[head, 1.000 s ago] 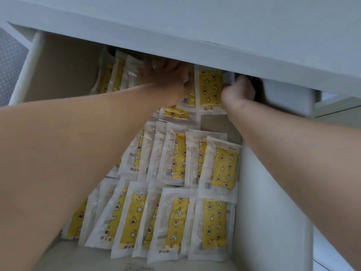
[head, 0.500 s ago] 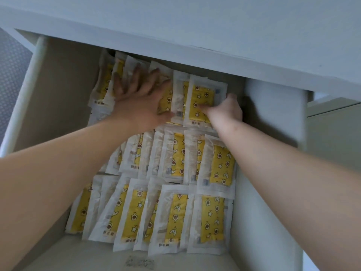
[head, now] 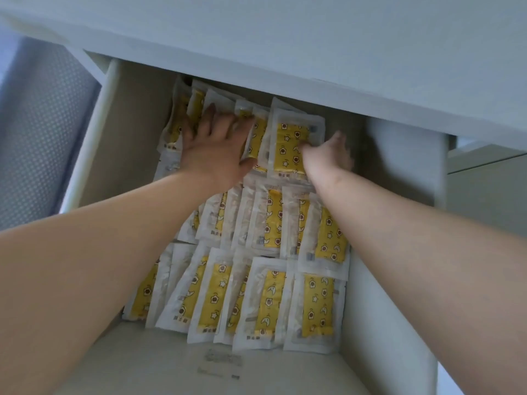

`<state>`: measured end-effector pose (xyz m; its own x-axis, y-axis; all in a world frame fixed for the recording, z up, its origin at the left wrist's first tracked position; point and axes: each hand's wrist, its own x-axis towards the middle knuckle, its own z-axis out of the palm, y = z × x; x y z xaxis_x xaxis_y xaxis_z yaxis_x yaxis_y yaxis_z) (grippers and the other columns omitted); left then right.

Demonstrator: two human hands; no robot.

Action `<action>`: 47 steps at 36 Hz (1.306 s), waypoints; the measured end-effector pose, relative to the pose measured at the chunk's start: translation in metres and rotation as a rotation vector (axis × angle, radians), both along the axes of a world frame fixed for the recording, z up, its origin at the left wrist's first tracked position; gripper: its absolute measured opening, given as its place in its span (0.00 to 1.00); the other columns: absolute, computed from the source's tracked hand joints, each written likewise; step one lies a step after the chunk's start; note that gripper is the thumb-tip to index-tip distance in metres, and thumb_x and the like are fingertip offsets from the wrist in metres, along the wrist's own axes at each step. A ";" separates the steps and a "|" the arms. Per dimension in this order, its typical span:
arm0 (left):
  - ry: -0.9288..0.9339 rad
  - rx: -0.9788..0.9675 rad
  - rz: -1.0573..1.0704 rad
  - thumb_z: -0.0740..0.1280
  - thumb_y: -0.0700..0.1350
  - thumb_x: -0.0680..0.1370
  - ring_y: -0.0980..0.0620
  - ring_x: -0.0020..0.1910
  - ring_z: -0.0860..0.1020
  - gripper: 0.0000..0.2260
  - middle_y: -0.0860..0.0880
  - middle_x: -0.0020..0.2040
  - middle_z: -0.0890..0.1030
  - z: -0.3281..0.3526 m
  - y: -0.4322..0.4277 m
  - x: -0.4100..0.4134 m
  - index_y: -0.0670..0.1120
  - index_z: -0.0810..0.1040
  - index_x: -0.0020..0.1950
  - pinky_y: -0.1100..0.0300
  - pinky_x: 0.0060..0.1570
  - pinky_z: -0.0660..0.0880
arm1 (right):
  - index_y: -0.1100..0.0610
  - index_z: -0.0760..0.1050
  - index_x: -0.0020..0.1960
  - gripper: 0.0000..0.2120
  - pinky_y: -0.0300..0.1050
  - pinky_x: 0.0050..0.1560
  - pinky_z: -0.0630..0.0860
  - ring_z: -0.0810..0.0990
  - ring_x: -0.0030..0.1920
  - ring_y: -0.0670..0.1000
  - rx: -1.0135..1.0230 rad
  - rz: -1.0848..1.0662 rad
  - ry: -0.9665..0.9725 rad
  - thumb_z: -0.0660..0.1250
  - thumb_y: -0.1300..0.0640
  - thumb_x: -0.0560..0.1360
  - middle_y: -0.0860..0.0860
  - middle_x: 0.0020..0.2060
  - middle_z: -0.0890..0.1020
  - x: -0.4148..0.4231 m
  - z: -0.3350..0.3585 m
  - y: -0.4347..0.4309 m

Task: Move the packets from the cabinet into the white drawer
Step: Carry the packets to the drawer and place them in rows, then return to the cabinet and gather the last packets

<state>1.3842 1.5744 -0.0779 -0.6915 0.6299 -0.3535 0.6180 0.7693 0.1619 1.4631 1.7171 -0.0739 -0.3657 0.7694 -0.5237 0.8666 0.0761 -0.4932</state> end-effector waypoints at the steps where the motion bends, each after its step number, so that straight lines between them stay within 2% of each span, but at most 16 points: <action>1: -0.013 0.011 0.010 0.56 0.59 0.79 0.43 0.76 0.41 0.30 0.51 0.77 0.49 0.005 -0.001 0.002 0.57 0.45 0.77 0.38 0.71 0.41 | 0.54 0.52 0.76 0.33 0.55 0.66 0.68 0.65 0.70 0.59 0.007 0.015 -0.004 0.64 0.48 0.77 0.55 0.72 0.63 0.001 0.004 -0.002; 5: -0.063 0.068 0.081 0.58 0.52 0.80 0.42 0.76 0.43 0.28 0.50 0.77 0.48 0.030 -0.009 0.016 0.56 0.48 0.77 0.41 0.72 0.46 | 0.52 0.50 0.77 0.33 0.56 0.68 0.66 0.63 0.71 0.59 -0.024 0.000 0.001 0.61 0.47 0.78 0.55 0.74 0.60 0.013 0.030 -0.015; 9: -0.193 0.146 0.272 0.58 0.49 0.81 0.42 0.75 0.48 0.26 0.49 0.77 0.50 0.076 -0.018 0.036 0.53 0.52 0.77 0.43 0.70 0.57 | 0.54 0.54 0.76 0.30 0.55 0.69 0.65 0.64 0.71 0.59 -0.114 -0.051 0.029 0.61 0.49 0.78 0.55 0.73 0.62 0.031 0.068 -0.036; 13: -0.220 0.230 0.371 0.59 0.48 0.80 0.45 0.77 0.46 0.26 0.49 0.77 0.54 0.122 -0.029 0.059 0.51 0.55 0.77 0.44 0.74 0.50 | 0.55 0.56 0.75 0.27 0.52 0.65 0.67 0.67 0.69 0.59 -0.206 -0.106 0.057 0.60 0.53 0.78 0.55 0.72 0.64 0.057 0.115 -0.061; 19: -0.300 0.397 0.577 0.61 0.47 0.80 0.48 0.76 0.53 0.24 0.50 0.75 0.60 0.193 -0.044 0.113 0.51 0.60 0.75 0.48 0.72 0.56 | 0.55 0.59 0.73 0.25 0.56 0.63 0.71 0.70 0.65 0.58 -0.294 -0.109 0.121 0.60 0.53 0.78 0.55 0.69 0.67 0.096 0.187 -0.090; 24: -0.290 0.540 0.764 0.63 0.48 0.79 0.48 0.72 0.62 0.22 0.51 0.73 0.64 0.246 -0.057 0.160 0.53 0.64 0.73 0.48 0.69 0.65 | 0.55 0.61 0.72 0.22 0.47 0.54 0.69 0.72 0.61 0.54 -0.334 0.014 0.225 0.59 0.56 0.79 0.54 0.67 0.69 0.128 0.247 -0.104; 26: -0.269 0.583 0.826 0.63 0.47 0.79 0.49 0.70 0.65 0.22 0.51 0.72 0.65 0.270 -0.064 0.180 0.52 0.65 0.72 0.55 0.67 0.67 | 0.55 0.63 0.70 0.20 0.45 0.50 0.71 0.73 0.55 0.52 -0.356 0.050 0.255 0.59 0.57 0.78 0.53 0.66 0.70 0.144 0.274 -0.110; 28: -0.248 0.613 0.886 0.64 0.46 0.79 0.51 0.69 0.66 0.22 0.51 0.73 0.64 0.293 -0.072 0.201 0.52 0.65 0.72 0.65 0.59 0.68 | 0.54 0.63 0.70 0.20 0.42 0.45 0.70 0.72 0.53 0.51 -0.383 0.090 0.284 0.59 0.58 0.78 0.52 0.65 0.71 0.159 0.299 -0.118; 29: -0.247 0.633 0.925 0.64 0.45 0.79 0.51 0.69 0.66 0.22 0.51 0.73 0.64 0.305 -0.077 0.211 0.52 0.64 0.72 0.66 0.58 0.68 | 0.54 0.64 0.70 0.20 0.42 0.45 0.69 0.73 0.55 0.51 -0.391 0.119 0.294 0.59 0.58 0.78 0.52 0.66 0.71 0.166 0.310 -0.122; 32: -0.255 0.733 1.055 0.64 0.45 0.79 0.51 0.69 0.66 0.23 0.51 0.72 0.66 0.339 -0.097 0.239 0.52 0.64 0.73 0.56 0.66 0.68 | 0.55 0.65 0.70 0.20 0.44 0.49 0.68 0.73 0.59 0.52 -0.397 0.208 0.310 0.59 0.58 0.78 0.53 0.67 0.70 0.184 0.342 -0.138; 34: -0.258 0.795 1.138 0.64 0.46 0.79 0.53 0.65 0.70 0.22 0.52 0.71 0.68 0.359 -0.114 0.257 0.53 0.65 0.72 0.60 0.60 0.71 | 0.56 0.65 0.69 0.20 0.45 0.54 0.70 0.73 0.60 0.52 -0.407 0.250 0.314 0.60 0.58 0.78 0.53 0.66 0.71 0.196 0.357 -0.152; 36: -0.248 0.853 1.210 0.64 0.47 0.79 0.57 0.57 0.70 0.21 0.53 0.69 0.69 0.377 -0.133 0.276 0.53 0.65 0.71 0.68 0.48 0.70 | 0.55 0.66 0.68 0.19 0.49 0.60 0.71 0.73 0.60 0.53 -0.414 0.297 0.307 0.60 0.58 0.77 0.53 0.64 0.73 0.210 0.370 -0.172; 37: -0.241 0.890 1.247 0.64 0.47 0.79 0.58 0.56 0.70 0.20 0.52 0.69 0.69 0.384 -0.143 0.285 0.53 0.66 0.71 0.68 0.46 0.69 | 0.55 0.67 0.67 0.18 0.50 0.60 0.71 0.73 0.58 0.52 -0.422 0.321 0.311 0.60 0.58 0.77 0.52 0.62 0.73 0.216 0.376 -0.182; 40: -0.223 0.989 1.363 0.64 0.47 0.79 0.55 0.60 0.71 0.19 0.52 0.68 0.71 0.403 -0.178 0.311 0.52 0.67 0.70 0.62 0.53 0.68 | 0.55 0.68 0.64 0.16 0.48 0.57 0.71 0.73 0.55 0.52 -0.441 0.398 0.310 0.61 0.58 0.77 0.52 0.58 0.74 0.233 0.391 -0.220; 43: -0.186 1.060 1.447 0.64 0.47 0.79 0.56 0.56 0.72 0.18 0.51 0.66 0.72 0.418 -0.217 0.337 0.51 0.69 0.69 0.63 0.49 0.68 | 0.54 0.70 0.57 0.10 0.45 0.53 0.70 0.73 0.52 0.52 -0.456 0.488 0.328 0.61 0.58 0.76 0.52 0.54 0.75 0.248 0.405 -0.262; 47: -0.058 1.162 1.577 0.63 0.46 0.79 0.53 0.58 0.72 0.17 0.49 0.65 0.72 0.439 -0.288 0.384 0.49 0.70 0.68 0.62 0.48 0.68 | 0.56 0.70 0.59 0.11 0.42 0.49 0.67 0.72 0.45 0.47 -0.516 0.655 0.345 0.62 0.57 0.77 0.49 0.49 0.73 0.277 0.423 -0.337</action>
